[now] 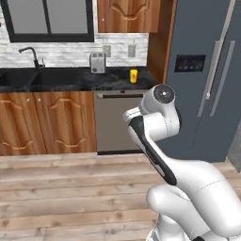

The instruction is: Place the pitcher and cup on the dining counter for serving.

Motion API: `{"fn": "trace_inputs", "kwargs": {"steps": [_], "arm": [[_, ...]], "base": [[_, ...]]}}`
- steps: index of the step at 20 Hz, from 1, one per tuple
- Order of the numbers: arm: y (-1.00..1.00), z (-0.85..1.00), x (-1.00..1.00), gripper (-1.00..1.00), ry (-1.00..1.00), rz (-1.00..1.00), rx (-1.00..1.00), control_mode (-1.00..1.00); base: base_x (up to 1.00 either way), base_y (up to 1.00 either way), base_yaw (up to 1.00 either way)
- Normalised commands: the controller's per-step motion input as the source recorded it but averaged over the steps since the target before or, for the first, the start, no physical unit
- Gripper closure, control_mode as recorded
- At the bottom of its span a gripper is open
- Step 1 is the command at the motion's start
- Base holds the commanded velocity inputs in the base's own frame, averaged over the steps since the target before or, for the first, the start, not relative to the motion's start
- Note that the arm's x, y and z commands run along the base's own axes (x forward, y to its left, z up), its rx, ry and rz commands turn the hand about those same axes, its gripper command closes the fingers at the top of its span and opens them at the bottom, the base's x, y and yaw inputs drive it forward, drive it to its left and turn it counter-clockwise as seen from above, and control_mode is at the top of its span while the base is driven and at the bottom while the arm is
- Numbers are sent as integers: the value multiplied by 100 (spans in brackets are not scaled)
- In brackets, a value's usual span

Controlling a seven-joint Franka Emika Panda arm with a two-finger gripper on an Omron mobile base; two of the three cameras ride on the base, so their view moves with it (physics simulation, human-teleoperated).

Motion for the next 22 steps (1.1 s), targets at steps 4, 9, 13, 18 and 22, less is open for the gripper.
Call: {"fn": "trace_inputs", "kwargs": {"steps": [4,9,13,18,22], "arm": [[0,0,0,-100,0,0,0,100],[0,0,0,-100,0,0,0,100],[0,0,0,-100,0,0,0,100],[0,0,0,-100,0,0,0,100],[0,0,0,-100,0,0,0,100]], "base": [[100,19,-37],[100,47,-34],[100,44,-27],[98,17,-15],[79,0,-6]]}}
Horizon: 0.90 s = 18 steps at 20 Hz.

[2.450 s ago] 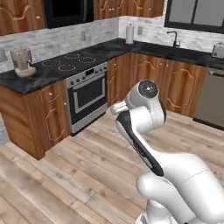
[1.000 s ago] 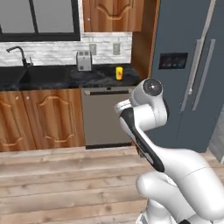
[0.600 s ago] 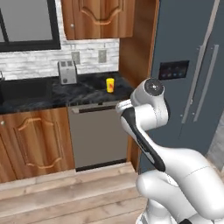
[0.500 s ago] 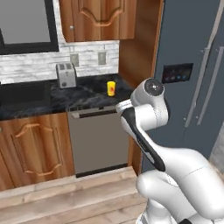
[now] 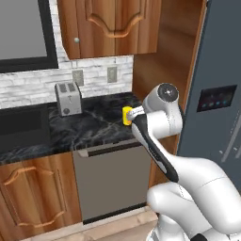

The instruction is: Place the pitcher and cup on the dining counter for serving.

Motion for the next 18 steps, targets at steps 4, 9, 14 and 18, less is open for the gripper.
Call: {"fn": "trace_inputs", "kwargs": {"steps": [4,9,14,18], "arm": [[0,0,0,-100,0,0,0,100],[0,0,0,-100,0,0,0,100],[0,0,0,-100,0,0,0,100],[0,0,0,-100,0,0,0,100]], "base": [[41,0,-1],[31,0,0],[61,0,-1],[76,0,-3]]}}
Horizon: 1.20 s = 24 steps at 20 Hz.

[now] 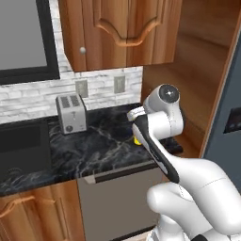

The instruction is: Place the pitcher and cup on the dining counter for serving.

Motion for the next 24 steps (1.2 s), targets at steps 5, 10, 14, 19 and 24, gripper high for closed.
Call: {"fn": "trace_inputs", "kwargs": {"steps": [5,10,14,19,24], "arm": [[0,0,0,-100,0,0,0,100],[0,0,0,-100,0,0,0,100],[0,0,5,-100,4,0,0,-100],[0,-6,1,-100,13,-1,0,-100],[0,-20,15,-100,21,-1,0,-100]], "base": [[69,0,-3],[58,0,-2],[31,0,0],[0,0,0],[0,0,0]]}}
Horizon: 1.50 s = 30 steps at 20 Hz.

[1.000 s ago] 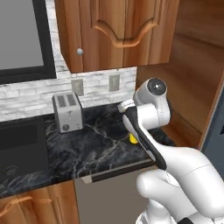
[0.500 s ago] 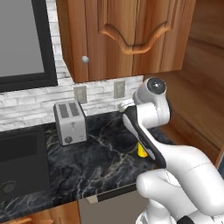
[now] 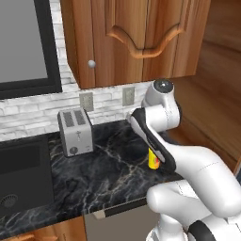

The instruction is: Place the pitcher and cup on the dining counter for serving.

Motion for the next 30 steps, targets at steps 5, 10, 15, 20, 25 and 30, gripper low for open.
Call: {"fn": "trace_inputs", "kwargs": {"steps": [5,10,15,20,25,30], "arm": [[-6,-34,28,-100,24,-3,0,-100],[-21,-57,11,-100,22,-6,1,-100],[-26,-62,1,-100,18,-5,2,-100],[-1,-35,0,-100,8,-2,0,-100],[0,-41,-12,-100,2,0,0,-100],[0,-44,-13,-100,0,0,0,-100]], "base": [[0,0,0],[0,0,0],[0,0,0],[0,0,0],[0,0,0],[0,0,0]]}}
